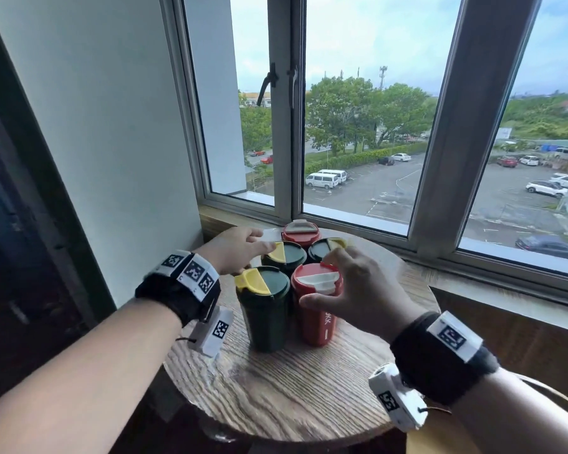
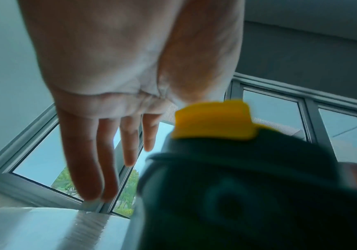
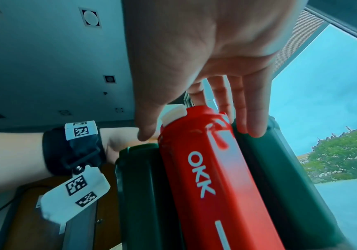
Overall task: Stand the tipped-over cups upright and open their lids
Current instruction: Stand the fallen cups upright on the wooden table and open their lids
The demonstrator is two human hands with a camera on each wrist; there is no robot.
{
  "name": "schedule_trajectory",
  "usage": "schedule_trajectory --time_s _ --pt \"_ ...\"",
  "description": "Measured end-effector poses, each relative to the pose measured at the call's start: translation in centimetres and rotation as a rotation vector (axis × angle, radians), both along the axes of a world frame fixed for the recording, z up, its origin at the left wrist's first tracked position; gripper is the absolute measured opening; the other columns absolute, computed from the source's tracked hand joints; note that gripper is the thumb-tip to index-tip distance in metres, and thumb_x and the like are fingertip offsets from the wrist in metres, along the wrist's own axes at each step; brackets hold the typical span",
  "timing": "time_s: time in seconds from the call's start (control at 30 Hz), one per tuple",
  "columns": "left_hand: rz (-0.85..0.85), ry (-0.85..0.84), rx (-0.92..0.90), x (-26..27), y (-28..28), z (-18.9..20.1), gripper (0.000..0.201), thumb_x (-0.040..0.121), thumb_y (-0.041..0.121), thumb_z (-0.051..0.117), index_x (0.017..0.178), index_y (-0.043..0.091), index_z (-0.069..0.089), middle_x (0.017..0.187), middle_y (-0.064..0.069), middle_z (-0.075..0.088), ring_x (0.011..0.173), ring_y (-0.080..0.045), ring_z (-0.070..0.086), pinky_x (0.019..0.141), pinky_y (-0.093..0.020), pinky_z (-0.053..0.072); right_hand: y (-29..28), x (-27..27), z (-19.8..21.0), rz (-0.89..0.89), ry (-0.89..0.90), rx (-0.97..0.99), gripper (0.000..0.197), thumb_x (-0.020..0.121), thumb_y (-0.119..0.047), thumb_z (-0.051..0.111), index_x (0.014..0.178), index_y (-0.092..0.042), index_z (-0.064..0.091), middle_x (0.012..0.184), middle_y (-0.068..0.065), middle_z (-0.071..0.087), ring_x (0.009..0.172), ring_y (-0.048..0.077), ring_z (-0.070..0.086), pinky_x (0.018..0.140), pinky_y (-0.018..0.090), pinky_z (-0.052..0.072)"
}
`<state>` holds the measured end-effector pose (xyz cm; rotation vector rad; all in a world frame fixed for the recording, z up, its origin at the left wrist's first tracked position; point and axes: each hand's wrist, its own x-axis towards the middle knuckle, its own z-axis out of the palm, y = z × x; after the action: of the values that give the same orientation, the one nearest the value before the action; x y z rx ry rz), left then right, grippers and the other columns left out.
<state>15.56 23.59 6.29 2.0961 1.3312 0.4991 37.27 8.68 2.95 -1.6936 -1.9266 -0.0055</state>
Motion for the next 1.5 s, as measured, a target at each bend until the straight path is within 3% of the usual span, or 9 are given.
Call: schedule_trajectory --time_s 0.07,0.2,0.47,0.6,0.7,0.8,1.0,1.33,1.5 --pt "-0.019 0.115 -0.005 0.8 0.8 0.2 0.068 0.093 0.056 0.058 0.148 0.019 0.044 0.145 -0.007 0.055 0.096 -0.019 0.066 0.065 -0.03 0.052 0.2 0.0 -0.6 -0.033 0.036 0.017 0.073 0.07 -0.063 0.079 0.123 -0.016 0.062 0.117 -0.001 0.062 0.093 0.013 0.061 0.076 0.027 0.058" --pt "-0.003 0.183 0.043 0.3 -0.2 0.4 0.078 0.084 0.072 0.058 0.145 0.025 0.046 0.14 -0.006 0.059 0.101 -0.019 0.064 0.069 -0.033 0.053 0.0 0.4 -0.7 -0.045 0.067 0.032 0.062 0.07 -0.056 0.081 0.117 -0.019 0.067 0.112 -0.004 0.065 0.09 0.013 0.063 0.073 0.03 0.059" --pt "-0.071 0.169 0.084 -3.3 -4.9 -0.7 0.116 0.036 0.101 0.057 0.128 0.031 0.052 0.118 0.006 0.06 0.089 -0.018 0.068 0.06 -0.04 0.064 -0.9 4.7 -0.7 0.108 0.241 -0.074 0.046 0.066 -0.035 0.079 0.111 -0.033 0.068 0.112 -0.01 0.071 0.098 0.009 0.07 0.078 0.035 0.064" --pt "-0.037 0.135 0.147 -3.4 -5.7 -1.2 0.103 0.04 0.101 0.059 0.122 0.038 0.053 0.115 0.009 0.06 0.098 -0.015 0.065 0.079 -0.045 0.062 -0.9 4.5 -0.6 0.128 0.172 -0.059 0.044 0.069 -0.038 0.079 0.112 -0.033 0.069 0.122 -0.014 0.06 0.111 0.006 0.06 0.086 0.031 0.061" --pt "-0.033 0.181 0.232 -3.2 -6.1 -1.6 0.105 0.038 0.102 0.056 0.121 0.038 0.055 0.12 0.01 0.059 0.108 -0.013 0.06 0.095 -0.043 0.055 -0.9 3.8 -0.7 0.075 0.079 -0.013 0.05 0.067 -0.058 0.084 0.107 -0.032 0.07 0.121 -0.01 0.055 0.108 0.008 0.055 0.085 0.013 0.046" --pt "-0.019 0.14 0.264 -3.0 -6.5 -1.8 0.095 0.046 0.089 0.07 0.122 0.033 0.058 0.123 0.009 0.06 0.108 -0.012 0.06 0.096 -0.037 0.053 -0.7 3.3 -0.8 0.035 0.059 0.03 0.05 0.064 -0.053 0.089 0.104 -0.028 0.072 0.115 -0.007 0.057 0.102 0.009 0.055 0.078 0.005 0.035" --pt "-0.056 0.063 0.392 -2.0 -8.0 -2.3 0.073 0.067 0.052 0.086 0.131 0.027 0.061 0.129 0.008 0.063 0.104 -0.006 0.051 0.083 -0.021 0.037 -0.7 4.8 -1.2 0.13 0.093 0.057 0.045 0.065 -0.043 0.083 0.107 -0.029 0.073 0.129 -0.006 0.056 0.114 0.012 0.058 0.089 0.038 0.059" --pt "-0.074 -0.047 0.385 -0.6 -9.0 -3.4 0.075 0.066 0.056 0.075 0.133 0.023 0.065 0.136 0.009 0.061 0.122 -0.008 0.057 0.105 -0.025 0.045 0.1 5.7 -3.1 0.219 0.316 0.125 0.038 0.068 -0.009 0.085 0.103 -0.021 0.075 0.125 -0.005 0.055 0.119 0.006 0.056 0.082 0.029 0.063" --pt "-0.081 -0.053 0.392 -0.6 -8.4 -4.1 0.066 0.076 0.045 0.081 0.136 0.023 0.064 0.129 0.011 0.053 0.116 -0.004 0.051 0.092 -0.012 0.035 0.0 5.6 -3.3 0.241 0.34 0.103 0.04 0.069 -0.009 0.085 0.106 -0.02 0.073 0.125 -0.003 0.052 0.121 0.009 0.054 0.087 0.031 0.062"
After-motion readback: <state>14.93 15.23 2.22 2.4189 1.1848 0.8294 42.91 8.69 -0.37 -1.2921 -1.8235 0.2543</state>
